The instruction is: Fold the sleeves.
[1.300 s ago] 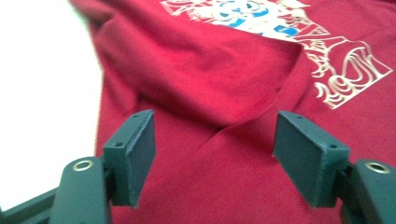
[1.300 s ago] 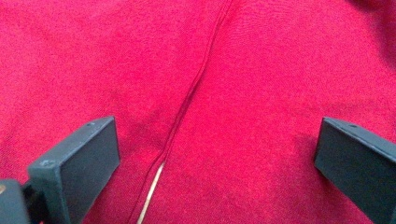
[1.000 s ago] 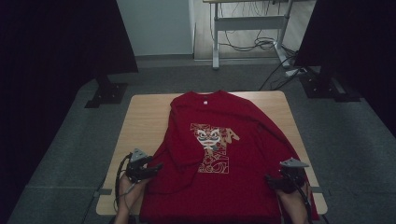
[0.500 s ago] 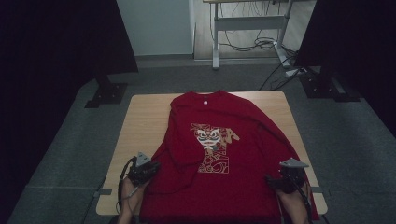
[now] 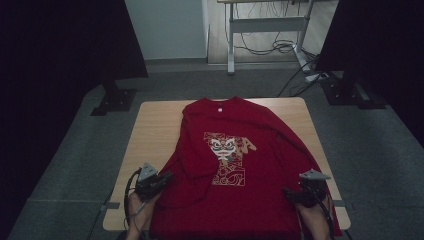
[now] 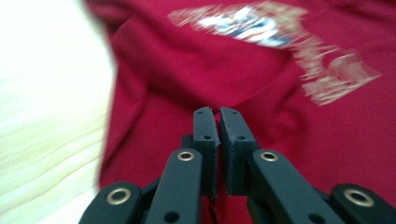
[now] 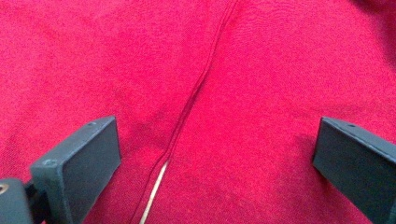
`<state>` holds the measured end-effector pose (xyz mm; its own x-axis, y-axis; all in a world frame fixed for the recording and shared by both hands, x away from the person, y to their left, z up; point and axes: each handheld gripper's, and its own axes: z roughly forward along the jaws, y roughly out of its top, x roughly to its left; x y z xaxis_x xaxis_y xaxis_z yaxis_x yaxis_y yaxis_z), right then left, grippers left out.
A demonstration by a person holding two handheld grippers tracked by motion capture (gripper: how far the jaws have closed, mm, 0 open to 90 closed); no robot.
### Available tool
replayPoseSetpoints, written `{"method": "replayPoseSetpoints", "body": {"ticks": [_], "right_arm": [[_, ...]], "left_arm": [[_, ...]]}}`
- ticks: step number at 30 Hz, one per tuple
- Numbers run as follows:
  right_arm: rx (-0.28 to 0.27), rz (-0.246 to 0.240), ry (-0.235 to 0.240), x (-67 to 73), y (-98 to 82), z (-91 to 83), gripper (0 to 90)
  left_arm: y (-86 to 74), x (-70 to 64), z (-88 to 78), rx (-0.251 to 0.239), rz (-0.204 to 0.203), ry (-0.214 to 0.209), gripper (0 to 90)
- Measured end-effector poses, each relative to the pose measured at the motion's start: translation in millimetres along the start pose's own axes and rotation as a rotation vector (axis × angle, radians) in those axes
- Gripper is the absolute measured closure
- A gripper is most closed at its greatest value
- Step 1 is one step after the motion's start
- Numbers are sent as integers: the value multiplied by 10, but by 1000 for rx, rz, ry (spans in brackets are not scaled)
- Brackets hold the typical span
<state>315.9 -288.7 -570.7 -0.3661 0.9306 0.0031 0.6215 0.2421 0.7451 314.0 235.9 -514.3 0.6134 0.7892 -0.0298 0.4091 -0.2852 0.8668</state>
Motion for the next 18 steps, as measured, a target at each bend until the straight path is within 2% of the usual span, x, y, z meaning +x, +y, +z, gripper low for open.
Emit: {"method": "replayPoseSetpoints", "body": {"ticks": [1, 2, 4, 5, 7, 8, 9, 10, 11, 12, 13, 14, 16, 17, 18], "right_arm": [[0, 0, 0, 0, 0, 0, 8], [0, -2, 2, 2, -1, 0, 8], [0, -2, 3, 2, -1, 0, 8], [0, -2, 3, 2, -1, 0, 8], [0, -2, 4, 3, -1, 0, 8], [0, -2, 4, 3, -1, 0, 8], [0, -2, 4, 3, -1, 0, 8], [0, -2, 4, 3, -1, 0, 8], [0, -2, 4, 3, -1, 0, 8], [0, -2, 4, 3, -1, 0, 8], [0, -2, 4, 3, -1, 0, 8], [0, -2, 5, 3, -1, 0, 7], [0, -3, 5, 3, -1, 0, 7], [0, -3, 5, 3, -1, 0, 8], [0, -3, 5, 3, -1, 0, 8]], "left_arm": [[67, -261, -76, -37, 40, -83, 857], [71, -317, -85, -39, 48, -103, 857], [71, -317, -85, -39, 48, -103, 856], [85, -504, -93, -44, 78, -172, 856], [85, -504, -93, -44, 78, -172, 856], [110, -696, -63, -43, 101, -273, 856], [110, -696, -63, -43, 101, -273, 856], [127, -847, -27, -26, 148, -320, 856], [132, -922, -5, -16, 168, -343, 855], [132, -922, -5, -16, 168, -343, 855], [132, -1058, 43, 10, 203, -398, 855], [128, -1121, 69, 23, 217, -428, 855], [128, -1121, 69, 23, 217, -428, 854], [93, -1302, 155, 78, 249, -522, 854], [93, -1302, 155, 78, 249, -522, 854]]}}
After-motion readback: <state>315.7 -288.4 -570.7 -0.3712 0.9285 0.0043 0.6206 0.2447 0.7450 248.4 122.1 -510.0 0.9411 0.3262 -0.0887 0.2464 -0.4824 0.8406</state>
